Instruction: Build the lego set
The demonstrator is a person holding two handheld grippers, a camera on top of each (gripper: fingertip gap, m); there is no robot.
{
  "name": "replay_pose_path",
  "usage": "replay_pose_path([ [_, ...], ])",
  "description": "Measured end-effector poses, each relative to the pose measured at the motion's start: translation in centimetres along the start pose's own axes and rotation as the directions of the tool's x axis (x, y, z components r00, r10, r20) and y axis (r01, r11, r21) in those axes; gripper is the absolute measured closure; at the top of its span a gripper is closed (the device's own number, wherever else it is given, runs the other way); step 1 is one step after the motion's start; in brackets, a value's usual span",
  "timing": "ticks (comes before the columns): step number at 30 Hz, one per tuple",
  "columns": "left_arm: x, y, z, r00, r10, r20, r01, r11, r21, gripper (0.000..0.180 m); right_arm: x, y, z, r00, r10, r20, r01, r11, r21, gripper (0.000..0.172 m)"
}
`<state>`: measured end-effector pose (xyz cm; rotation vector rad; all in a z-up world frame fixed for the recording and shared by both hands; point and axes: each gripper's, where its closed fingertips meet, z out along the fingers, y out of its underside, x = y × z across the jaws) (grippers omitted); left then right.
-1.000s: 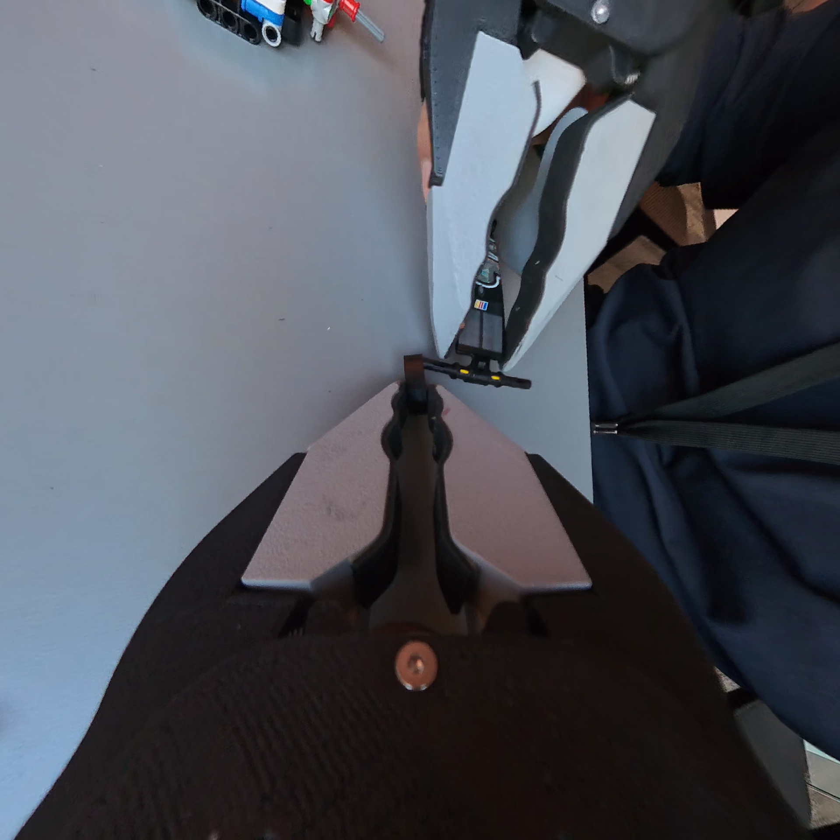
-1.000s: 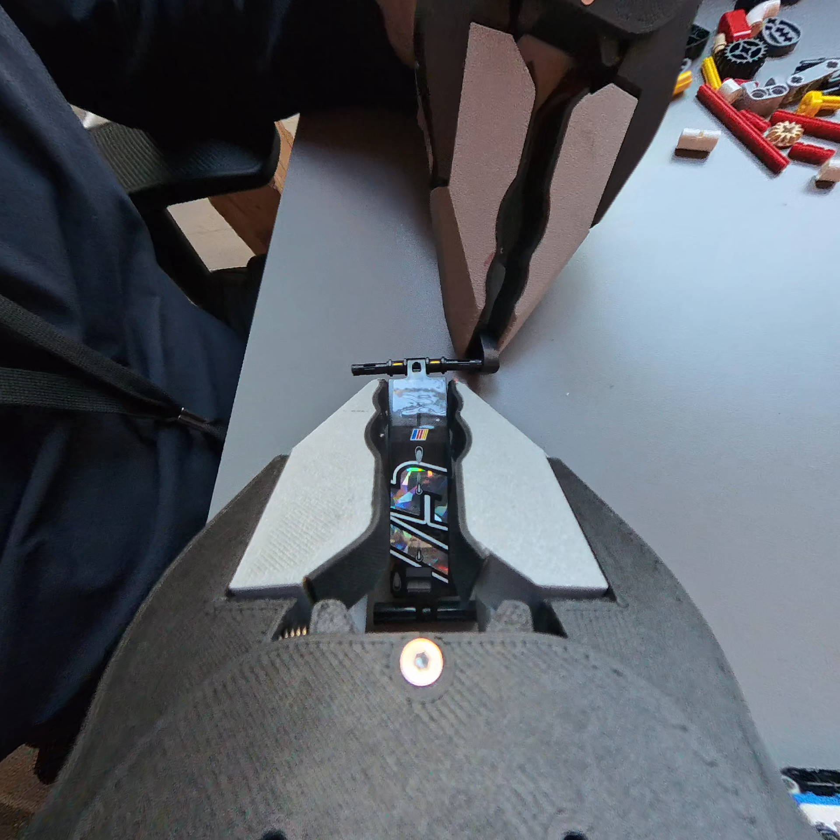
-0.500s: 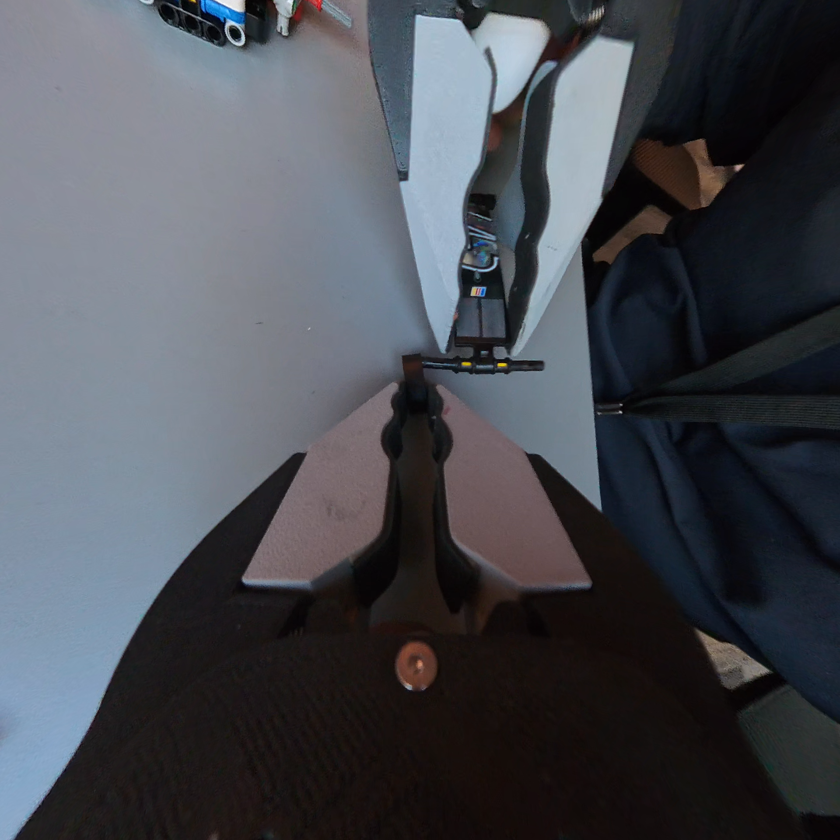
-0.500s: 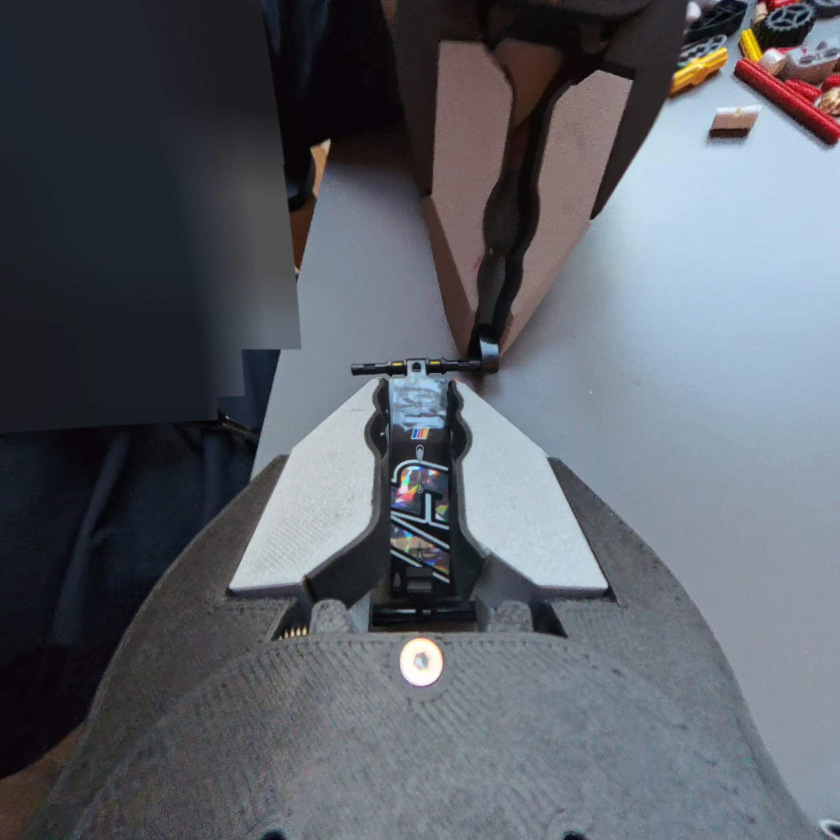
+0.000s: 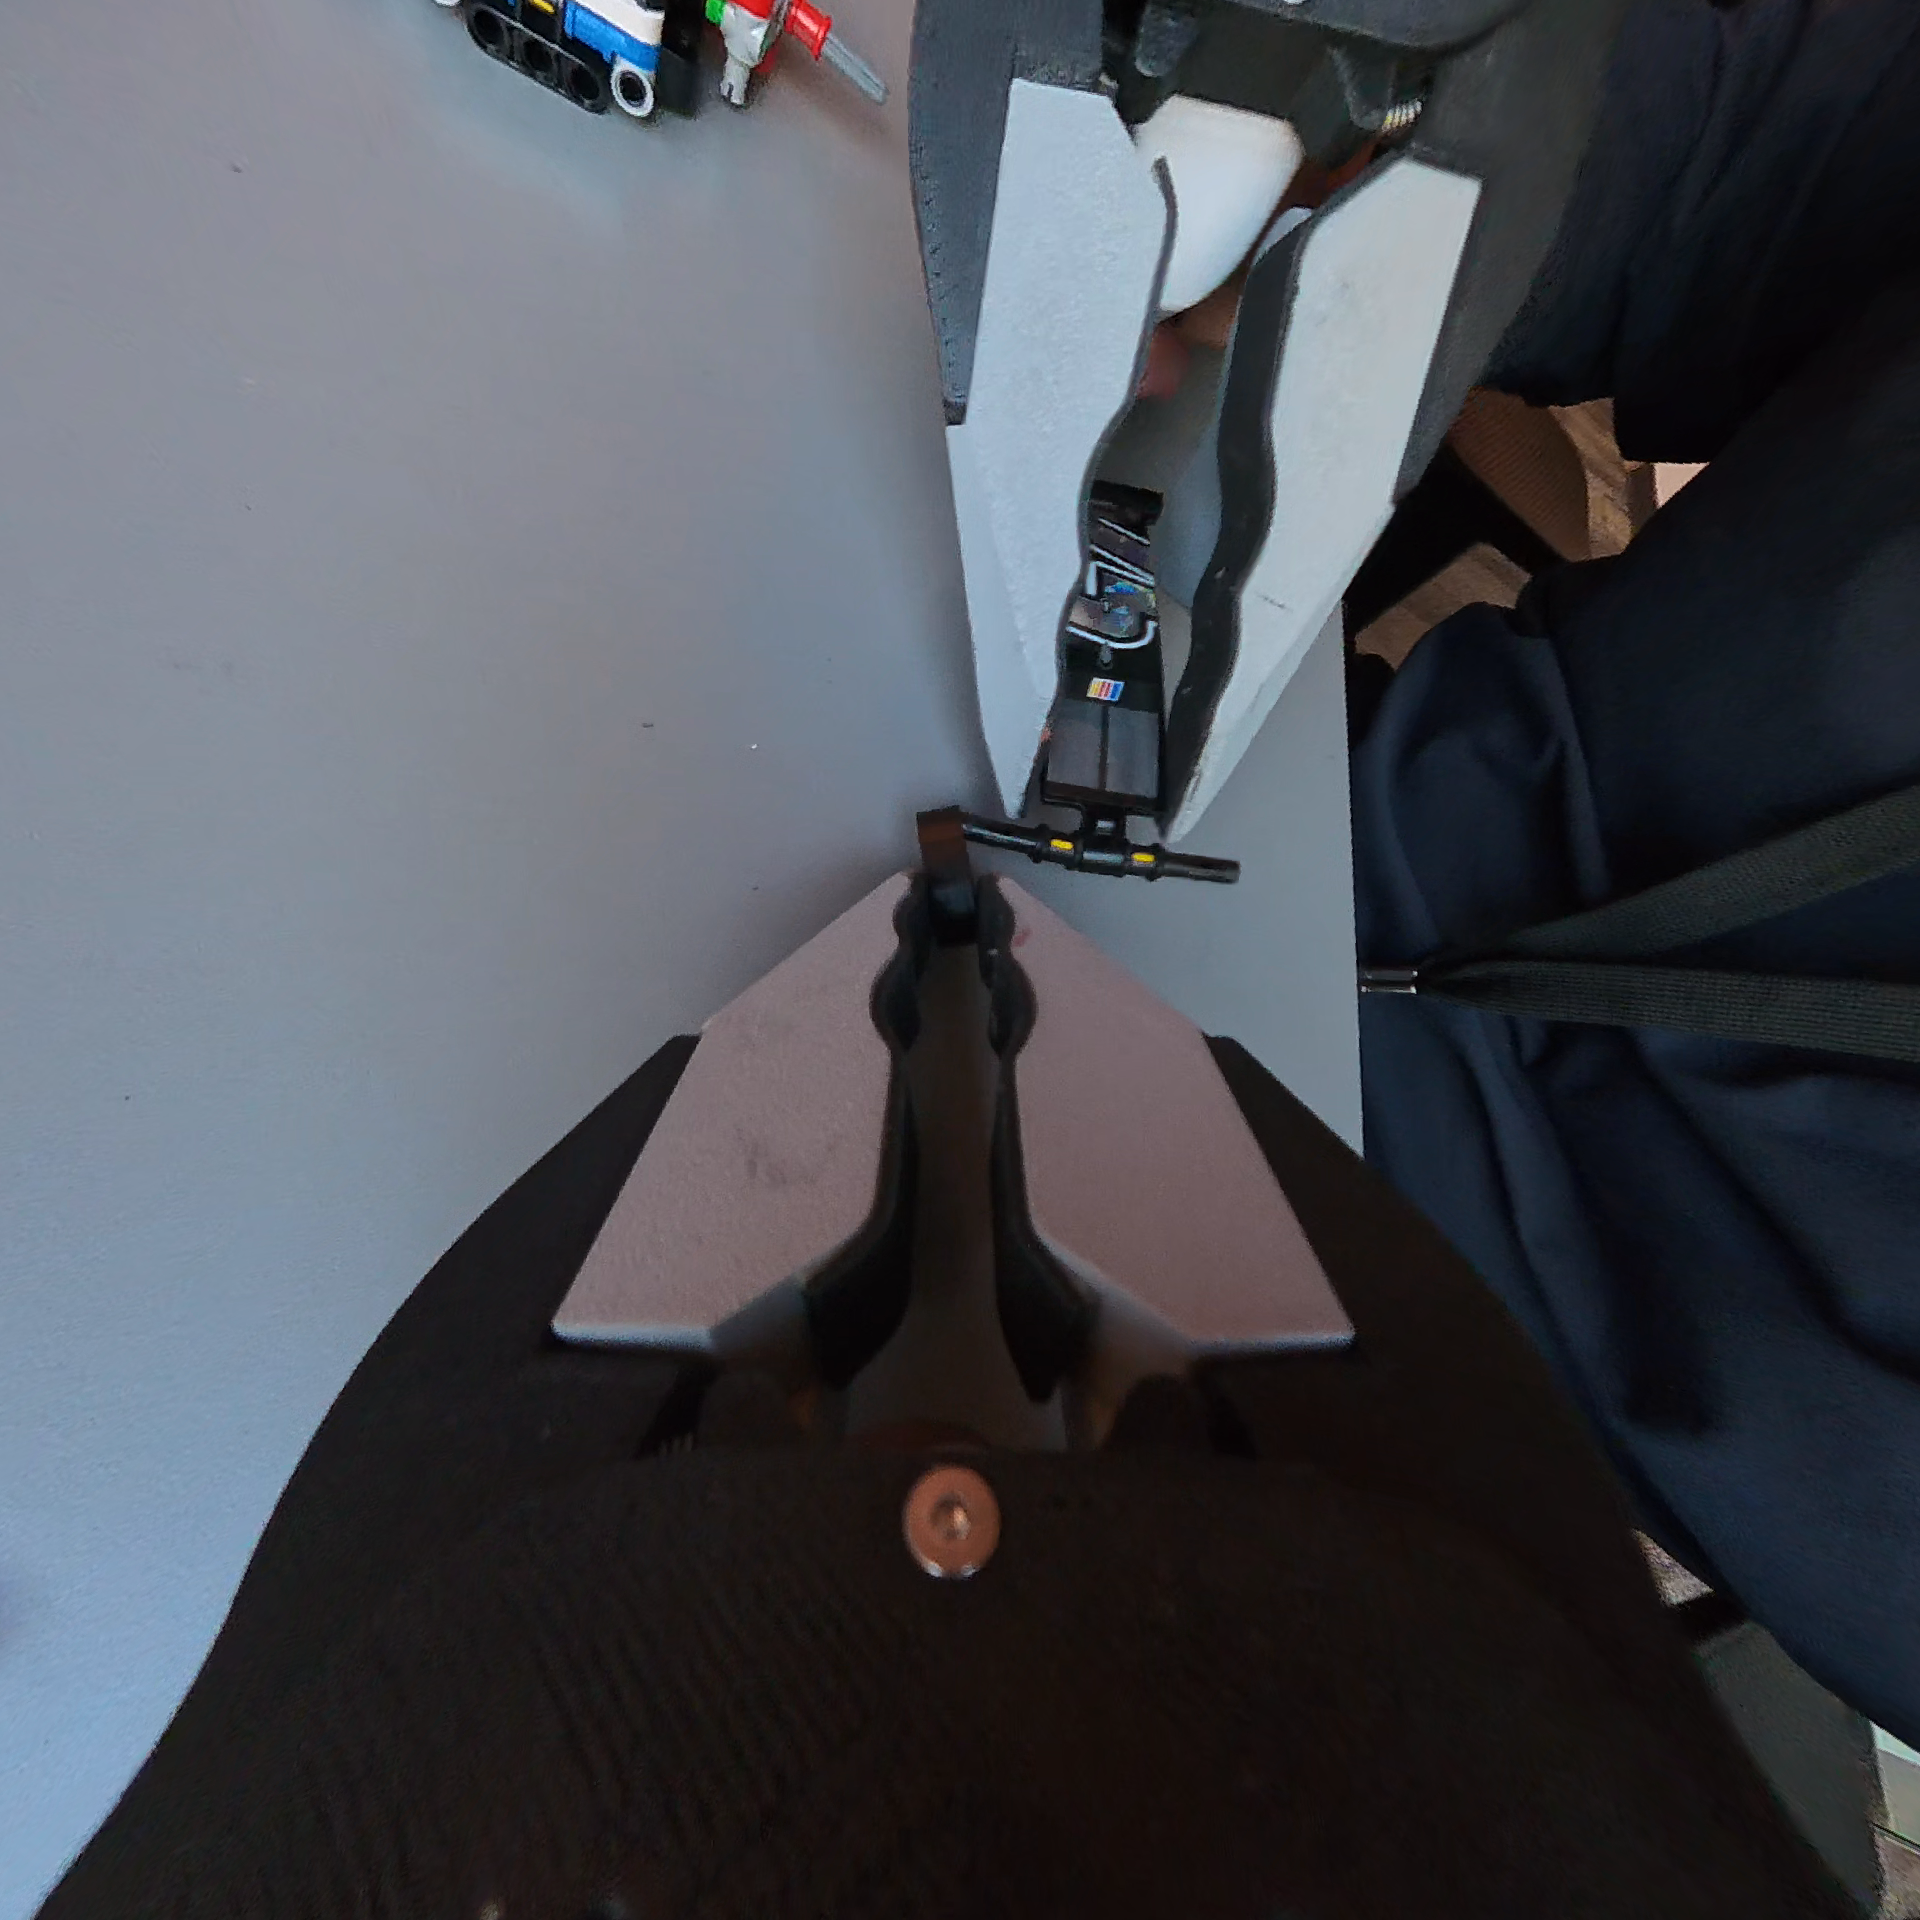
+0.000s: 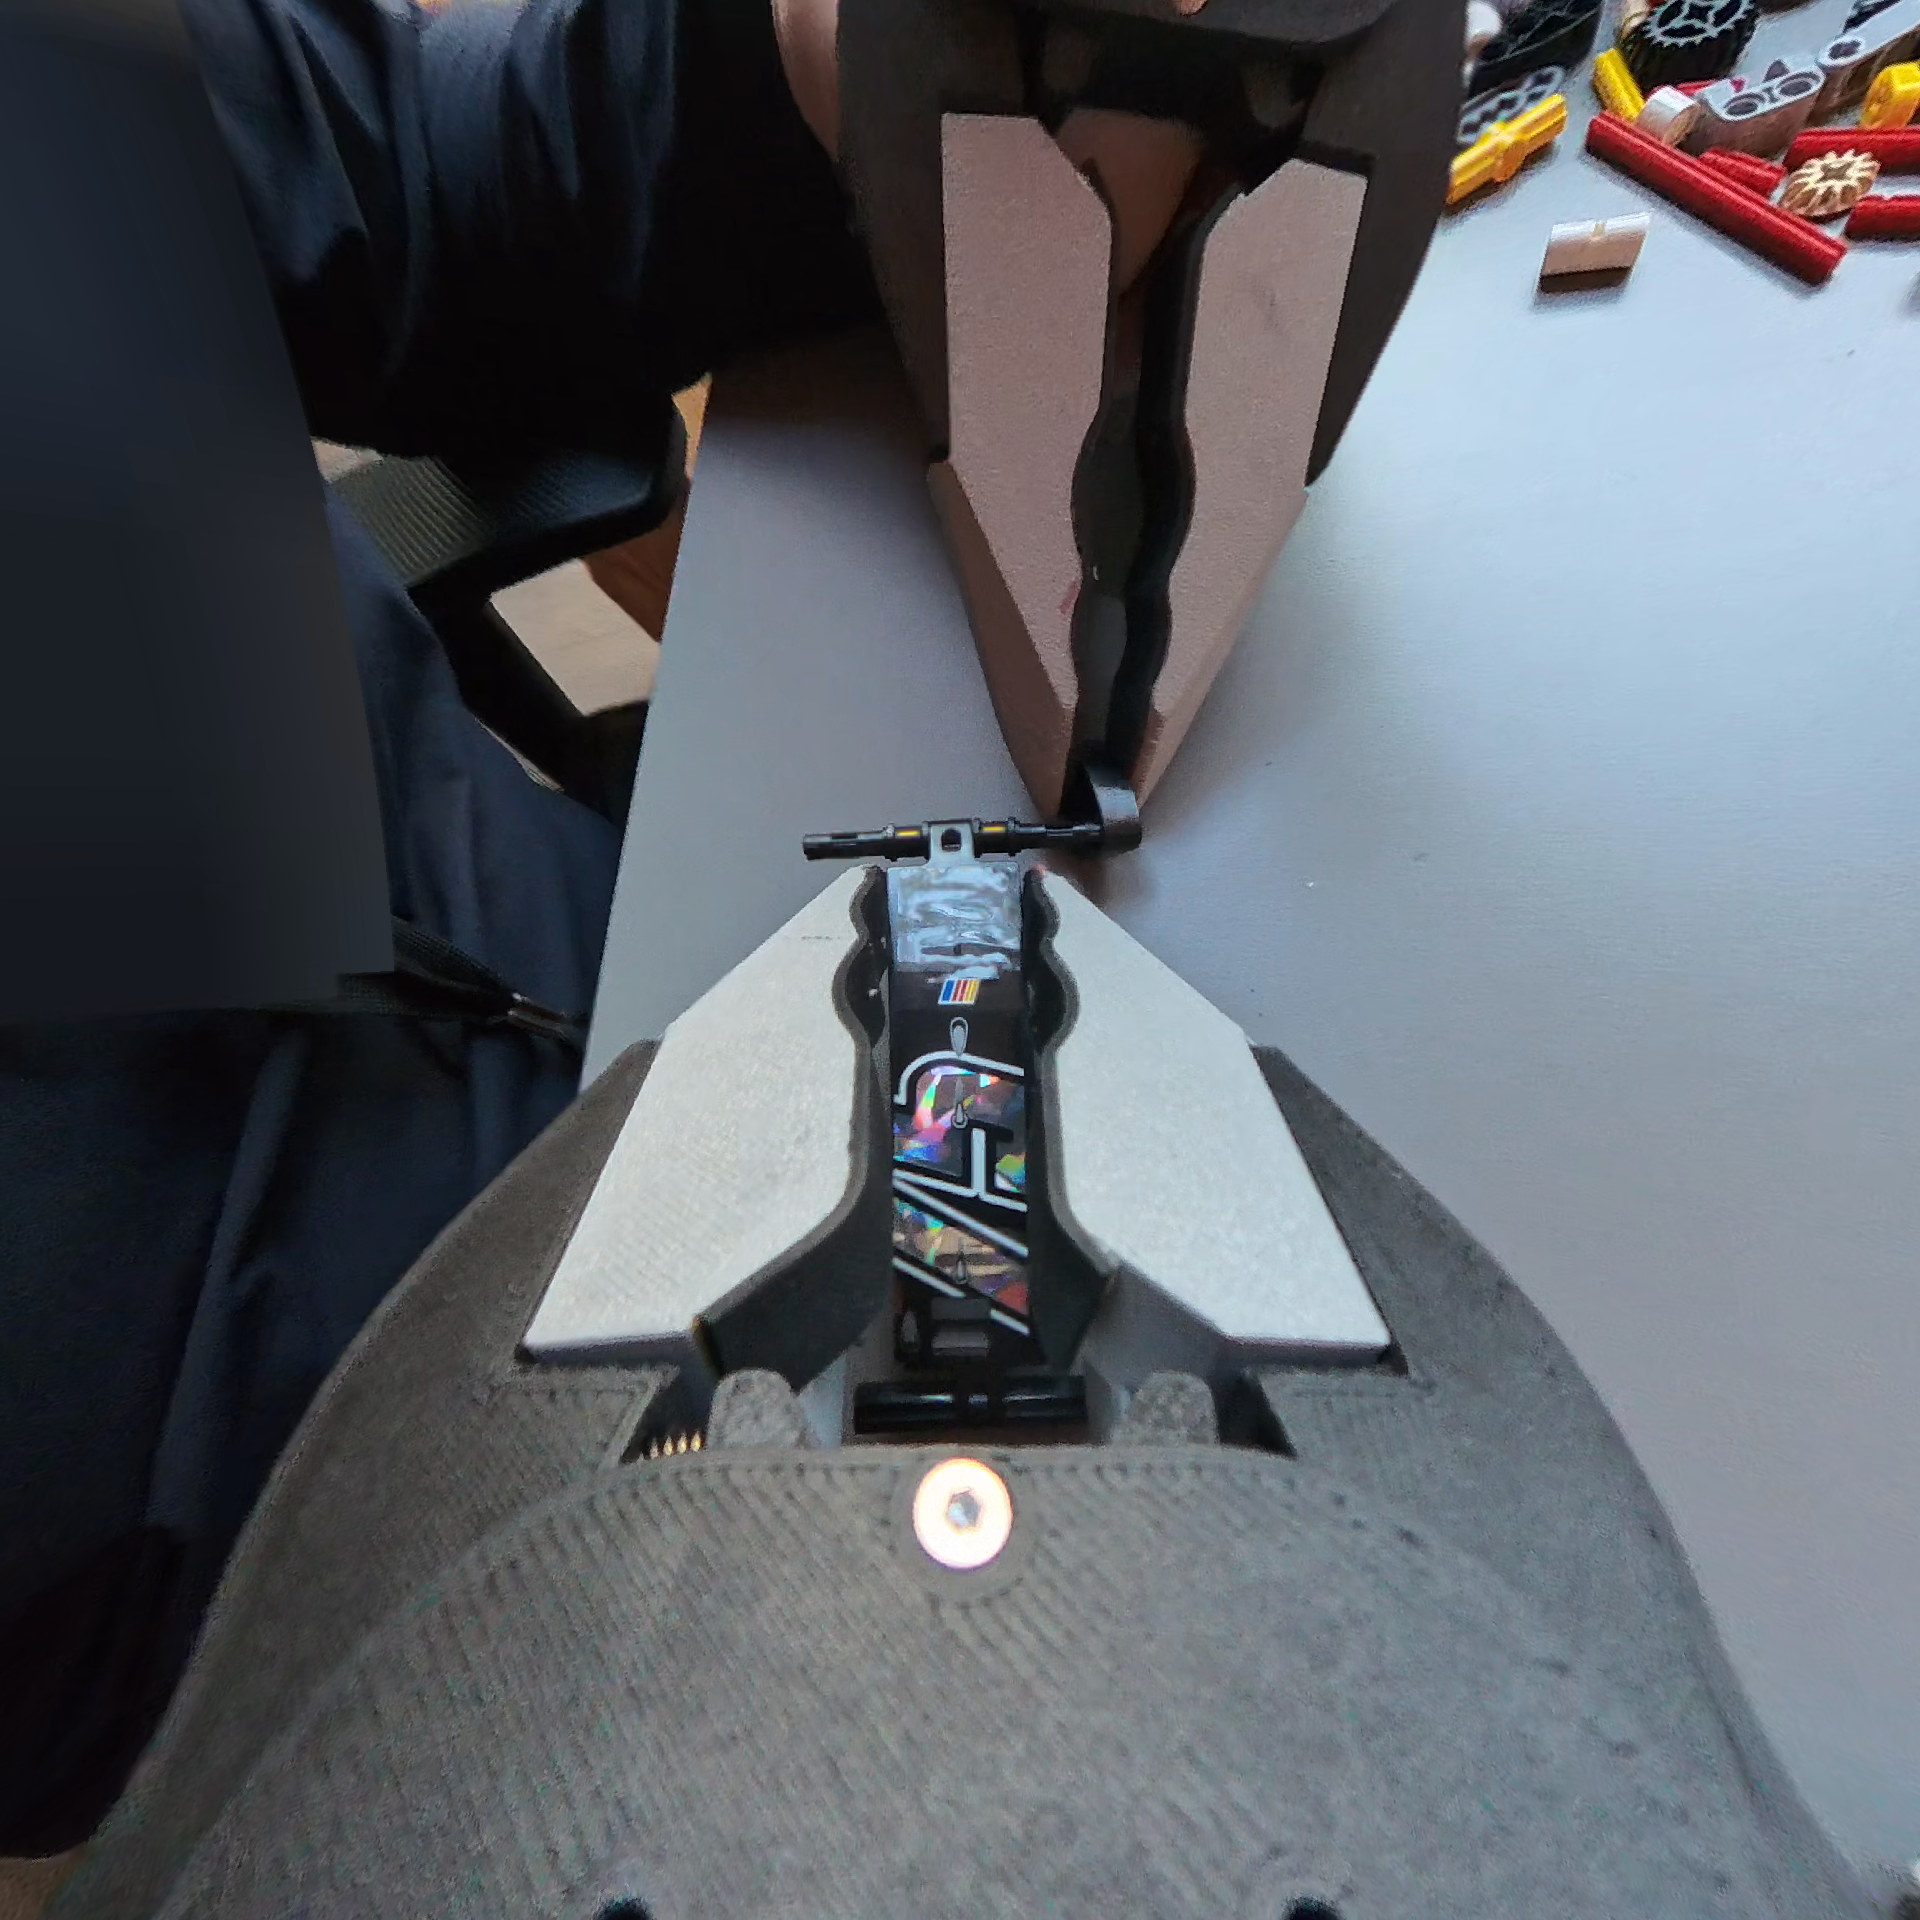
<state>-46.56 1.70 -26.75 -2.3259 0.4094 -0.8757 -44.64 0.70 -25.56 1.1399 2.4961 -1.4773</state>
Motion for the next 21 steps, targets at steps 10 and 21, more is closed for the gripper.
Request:
replay_pose_path([
  [10, 0.96, 0.42, -0.21, 0.997, 0.02, -0.077, -0.021, 1.0, -0.014, 0.174, -0.82, 0.23, -0.16, 0.994, -0.112, -0.004, 0.112, 0.994, -0.004, 0.148],
  [21, 0.63, 0.62, -0.11, 0.997, 0.083, -0.005, -0.083, 0.996, -0.029, 0.174, -0.76, -0.4, -0.25, 0.995, 0.032, 0.097, -0.035, 0.999, 0.029, 0.148],
])
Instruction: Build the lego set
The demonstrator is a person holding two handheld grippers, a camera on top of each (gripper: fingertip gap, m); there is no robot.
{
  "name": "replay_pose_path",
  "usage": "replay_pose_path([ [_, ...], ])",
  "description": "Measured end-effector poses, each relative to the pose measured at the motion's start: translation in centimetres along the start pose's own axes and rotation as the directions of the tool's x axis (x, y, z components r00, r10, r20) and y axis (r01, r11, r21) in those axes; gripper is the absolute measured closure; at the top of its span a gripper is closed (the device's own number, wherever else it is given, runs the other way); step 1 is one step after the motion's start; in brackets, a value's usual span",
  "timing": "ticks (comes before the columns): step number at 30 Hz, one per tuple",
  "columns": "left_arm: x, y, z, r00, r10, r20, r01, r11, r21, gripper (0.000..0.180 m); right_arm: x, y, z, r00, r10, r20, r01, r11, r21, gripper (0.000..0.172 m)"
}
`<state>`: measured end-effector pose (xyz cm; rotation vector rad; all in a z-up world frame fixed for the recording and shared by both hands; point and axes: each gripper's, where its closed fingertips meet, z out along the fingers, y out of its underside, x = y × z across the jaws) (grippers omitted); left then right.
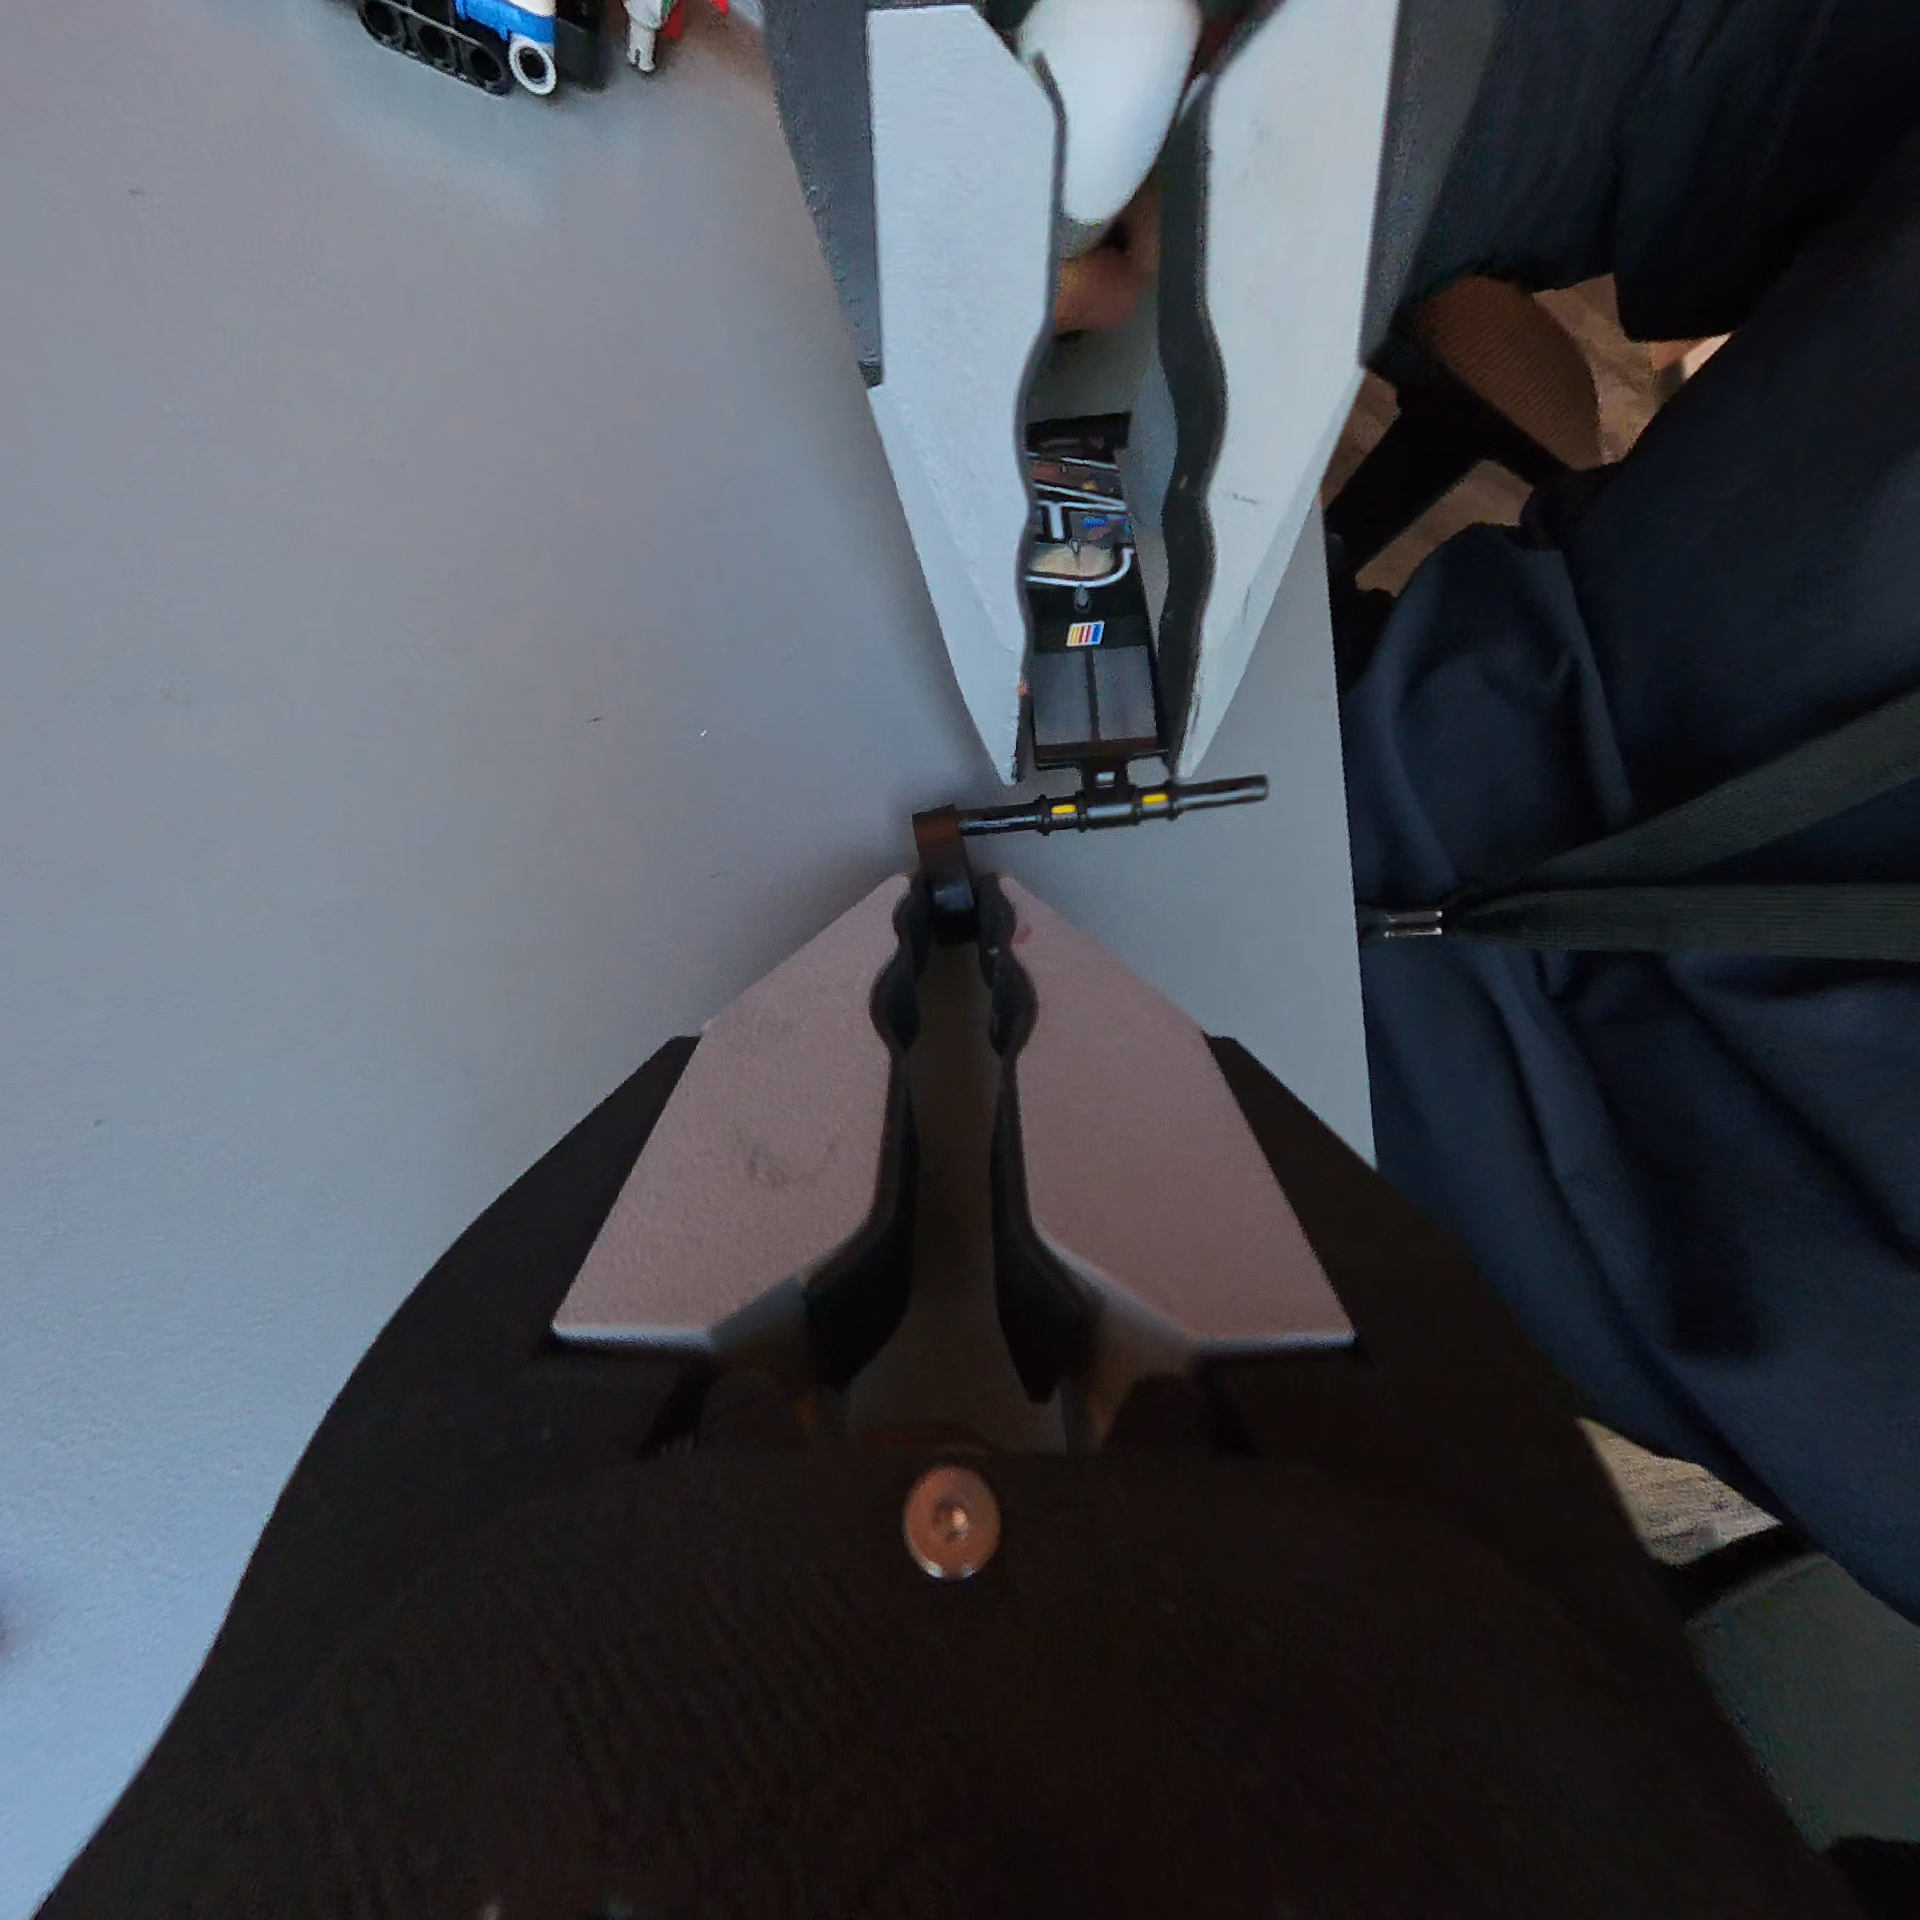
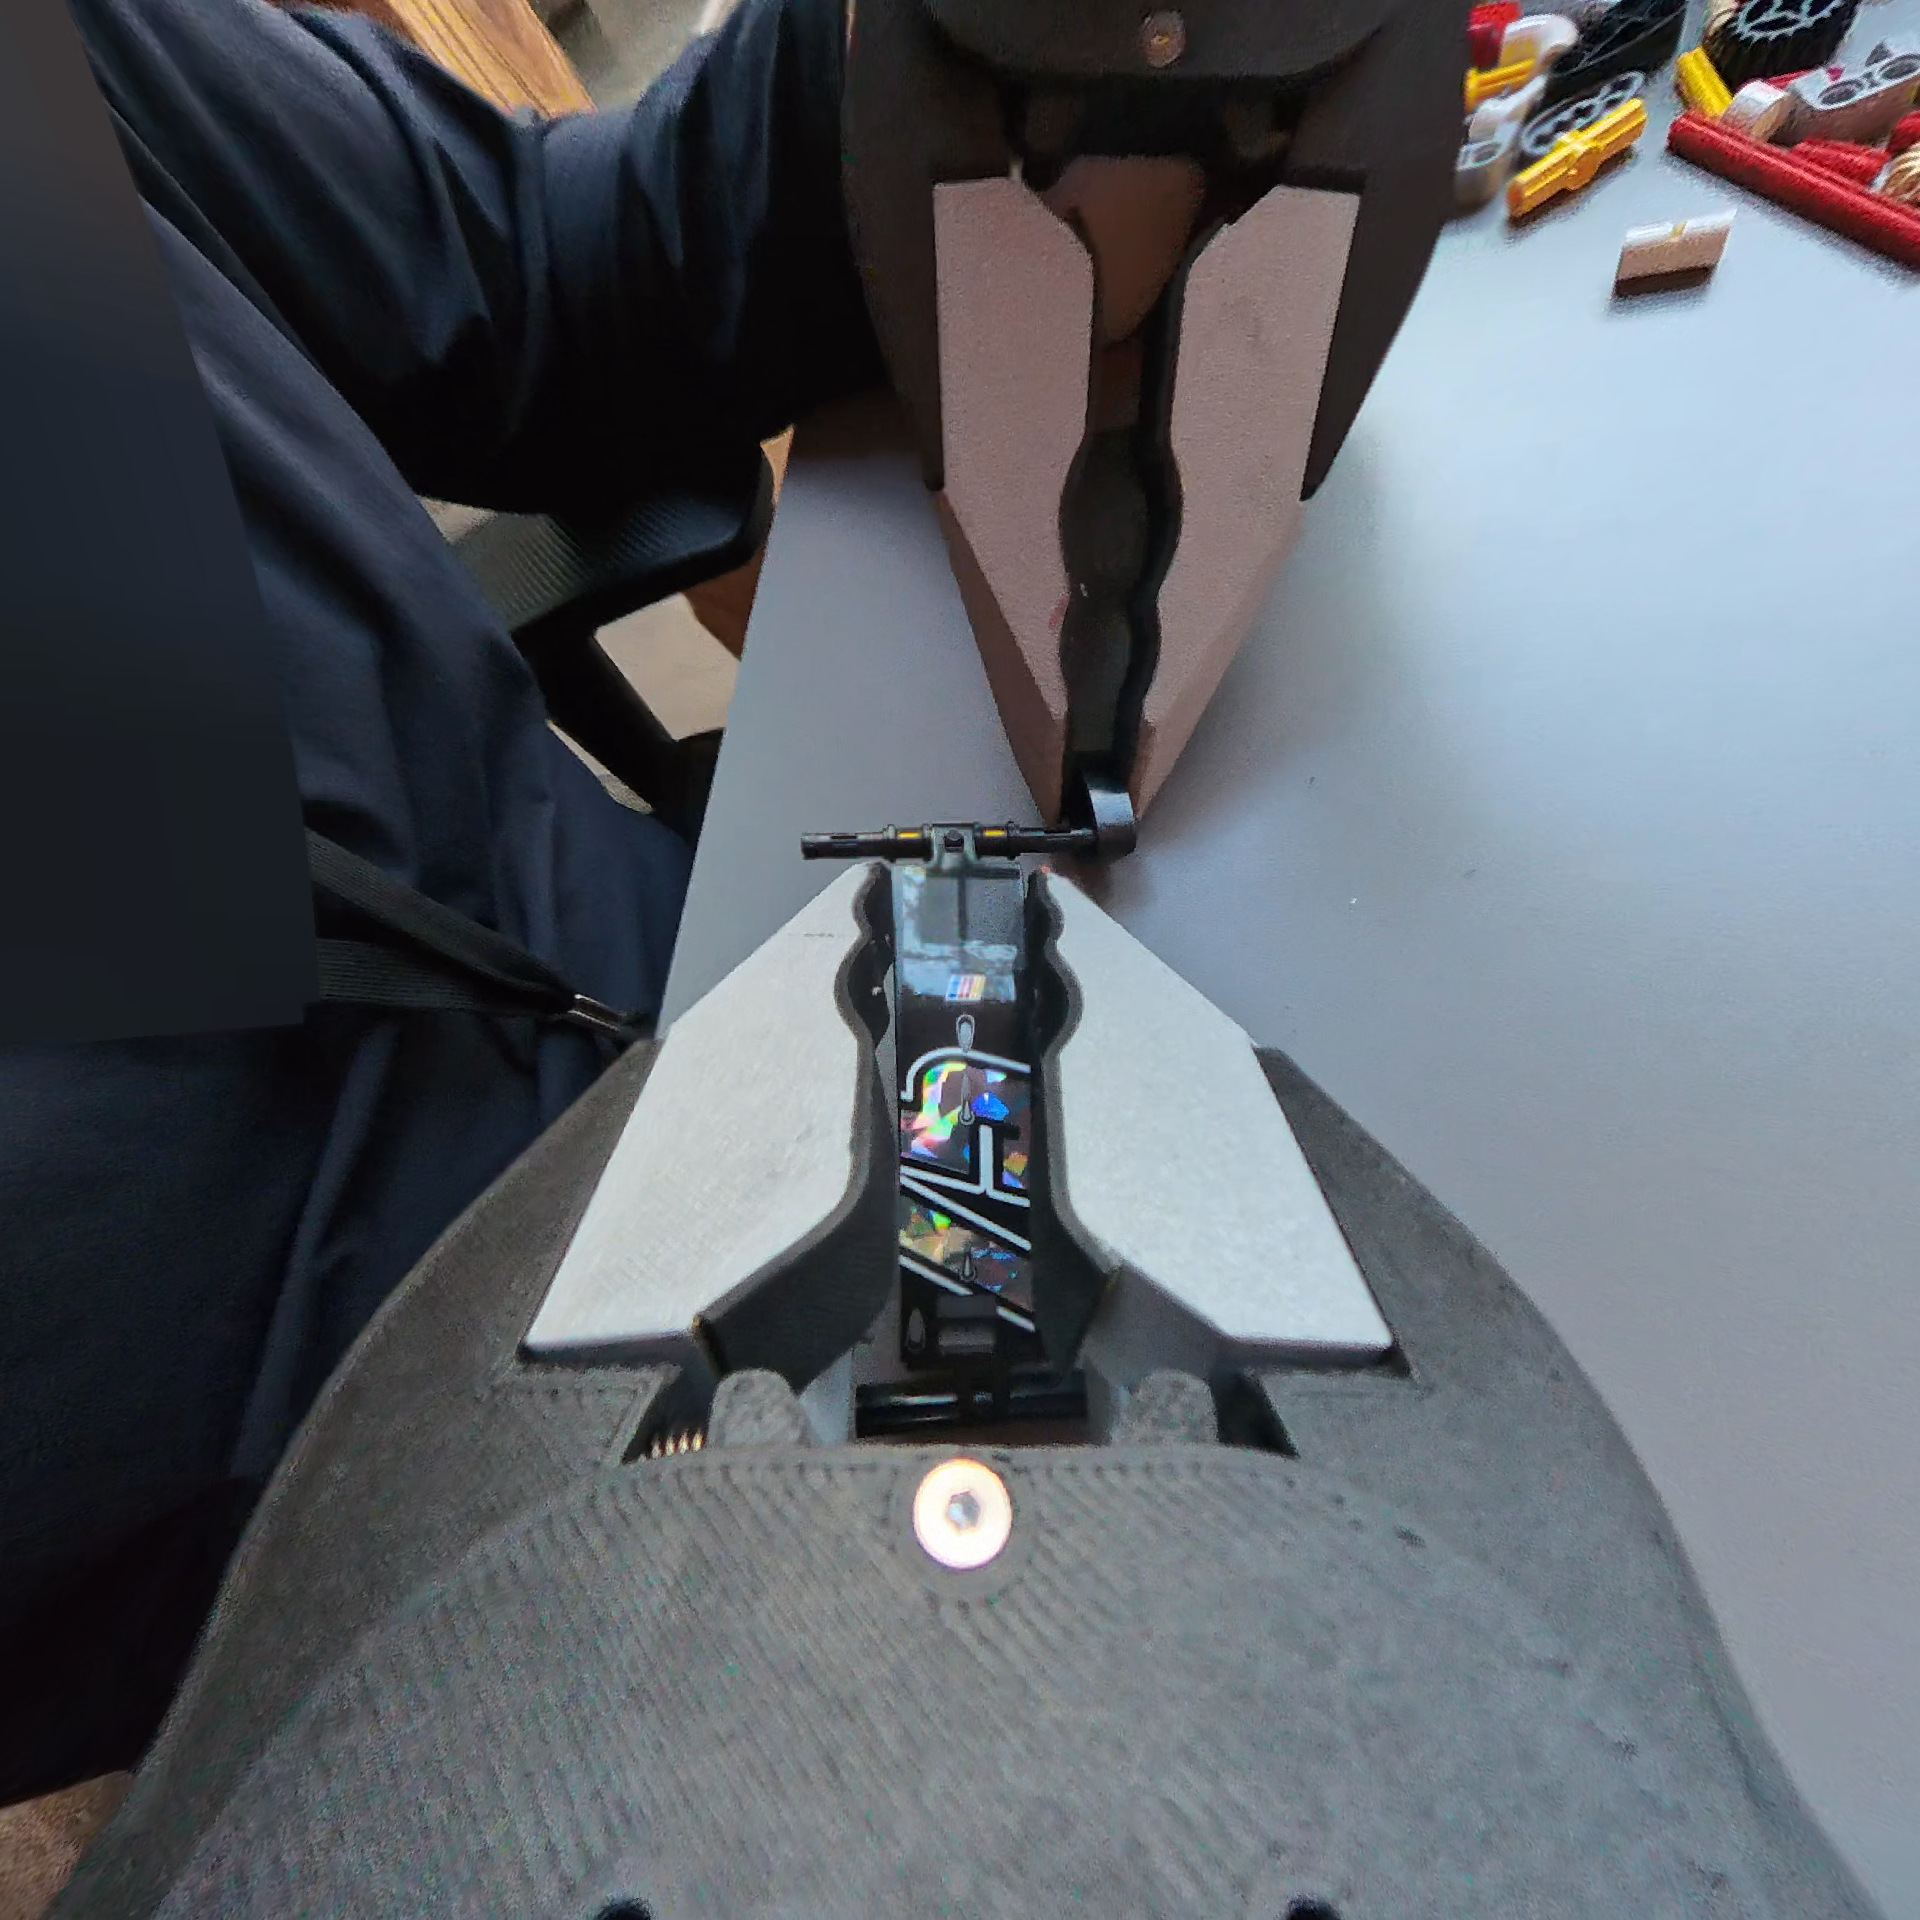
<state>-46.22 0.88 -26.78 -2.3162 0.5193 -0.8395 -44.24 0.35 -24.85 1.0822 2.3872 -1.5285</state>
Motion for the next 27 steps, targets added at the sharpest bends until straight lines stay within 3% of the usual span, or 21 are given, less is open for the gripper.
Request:
replay_pose_path([
  [5, 0.1, 0.1, 0.1, 0.988, 0.139, 0.069, -0.137, 0.99, -0.026, 0.174, -0.2, -0.3, 0.1, 1.0, -0.015, 0.005, 0.015, 1.0, 0.012, 0.149],
  [11, 0.1, 0.1, 0.0, 1.0, 0.029, -0.003, -0.029, 1.0, -0.009, 0.175, 0.3, 1.2, 0.7, 0.951, -0.254, -0.175, 0.237, 0.965, -0.115, 0.147],
  [16, -0.2, 0.0, -0.1, 1.0, 0.005, 0.005, -0.005, 1.0, 0.001, 0.174, 0.7, 0.9, 0.9, 0.952, -0.235, -0.195, 0.216, 0.97, -0.111, 0.148],
  [21, -0.6, -0.2, -0.2, 0.996, 0.042, 0.075, -0.043, 0.999, 0.01, 0.174, 0.8, 0.4, 0.7, 0.988, -0.081, -0.135, 0.074, 0.996, -0.052, 0.148],
  [24, -0.6, -0.1, -0.1, 0.982, 0.139, 0.126, -0.138, 0.99, -0.013, 0.174, 0.4, 0.0, 0.2, 0.999, 0.023, -0.034, -0.023, 1.0, 0.002, 0.148],
  [27, -0.4, -0.1, 0.1, 0.969, 0.205, 0.139, -0.203, 0.979, -0.033, 0.175, 0.1, 0.1, 0.2, 0.999, -0.011, -0.031, 0.011, 1.0, -0.003, 0.149],
])
